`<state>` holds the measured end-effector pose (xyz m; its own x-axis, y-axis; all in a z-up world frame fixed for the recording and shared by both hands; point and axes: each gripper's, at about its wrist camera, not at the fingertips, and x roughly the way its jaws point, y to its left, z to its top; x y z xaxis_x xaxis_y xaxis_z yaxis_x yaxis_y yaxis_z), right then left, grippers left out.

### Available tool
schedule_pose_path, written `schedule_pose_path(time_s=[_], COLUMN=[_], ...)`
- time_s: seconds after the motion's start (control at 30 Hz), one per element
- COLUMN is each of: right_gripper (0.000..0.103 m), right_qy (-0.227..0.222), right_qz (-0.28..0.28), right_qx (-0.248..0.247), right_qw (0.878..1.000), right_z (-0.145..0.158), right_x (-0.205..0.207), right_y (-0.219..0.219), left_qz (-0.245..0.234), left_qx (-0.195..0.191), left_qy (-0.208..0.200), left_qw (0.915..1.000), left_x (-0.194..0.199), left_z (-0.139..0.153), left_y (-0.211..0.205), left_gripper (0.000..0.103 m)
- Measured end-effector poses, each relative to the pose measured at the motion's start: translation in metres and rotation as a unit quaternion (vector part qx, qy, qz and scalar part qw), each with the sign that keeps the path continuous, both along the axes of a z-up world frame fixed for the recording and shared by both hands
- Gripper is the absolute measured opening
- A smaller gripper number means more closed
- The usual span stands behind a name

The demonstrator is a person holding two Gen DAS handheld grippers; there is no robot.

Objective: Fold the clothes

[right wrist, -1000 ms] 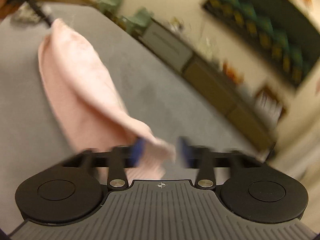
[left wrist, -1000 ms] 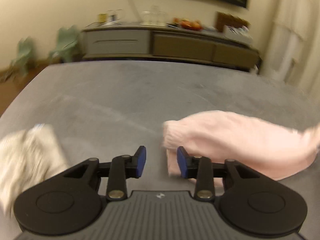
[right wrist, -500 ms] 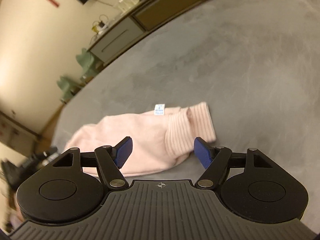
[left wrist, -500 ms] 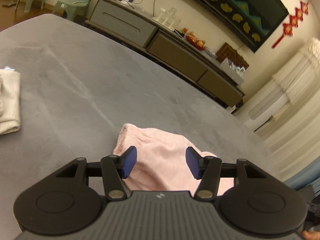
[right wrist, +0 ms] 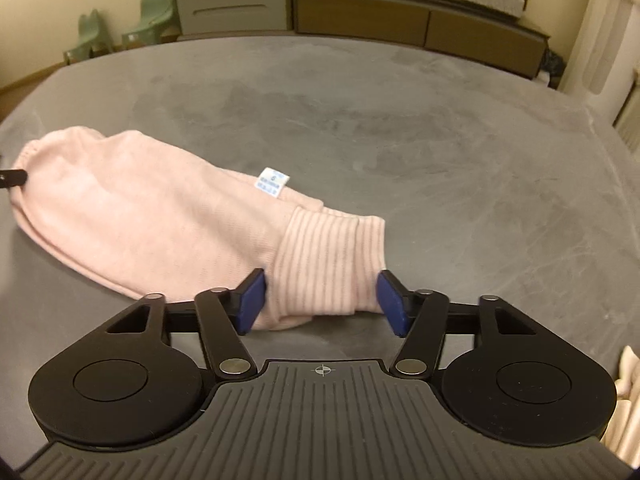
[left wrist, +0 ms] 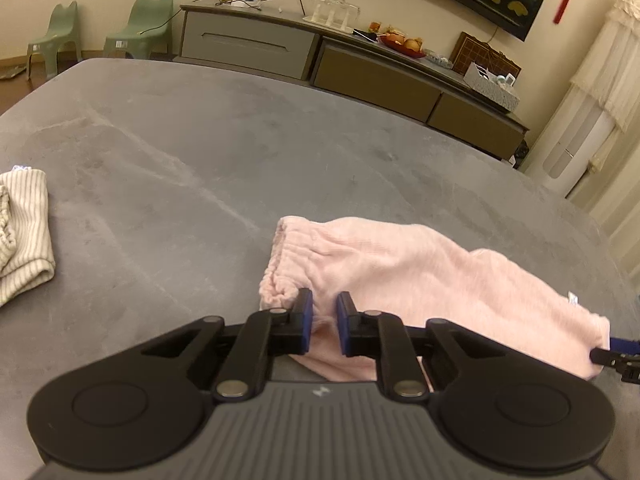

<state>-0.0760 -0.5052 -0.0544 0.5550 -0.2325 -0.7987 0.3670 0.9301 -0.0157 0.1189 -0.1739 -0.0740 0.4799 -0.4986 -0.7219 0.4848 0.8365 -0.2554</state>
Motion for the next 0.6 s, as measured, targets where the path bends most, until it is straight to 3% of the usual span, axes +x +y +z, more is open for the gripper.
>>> schedule_pose_path(time_s=[0.2, 0.27, 0.37, 0.43, 0.6], right_gripper=[0.073, 0.074, 0.083, 0.083, 0.082], right_qy=[-0.011, -0.044, -0.092, -0.108, -0.072], right_qz=[-0.026, -0.013, 0.009, 0.038, 0.078], right_qx=[0.007, -0.019, -0.057, -0.061, -0.041], right_qw=[1.0, 0.999, 0.994, 0.992, 0.993], right_z=[0.009, 0.023, 0.042, 0.043, 0.014], right_x=[-0.009, -0.013, -0.018, -0.013, 0.011], right_y=[-0.005, 0.01, 0.033, 0.048, 0.067], left_qz=[-0.006, -0.013, -0.028, -0.042, -0.067], left_qx=[0.002, 0.004, -0.005, -0.014, 0.015], left_qy=[-0.002, -0.018, -0.046, -0.058, -0.051], left_qw=[1.0, 0.9997, 0.9985, 0.9973, 0.9963], left_x=[-0.008, -0.015, -0.029, -0.037, -0.036], left_z=[0.007, 0.015, 0.03, 0.038, 0.02], left_y=[0.004, 0.004, 0.001, -0.003, -0.024], left_gripper=[0.015, 0.021, 0.022, 0.023, 0.023])
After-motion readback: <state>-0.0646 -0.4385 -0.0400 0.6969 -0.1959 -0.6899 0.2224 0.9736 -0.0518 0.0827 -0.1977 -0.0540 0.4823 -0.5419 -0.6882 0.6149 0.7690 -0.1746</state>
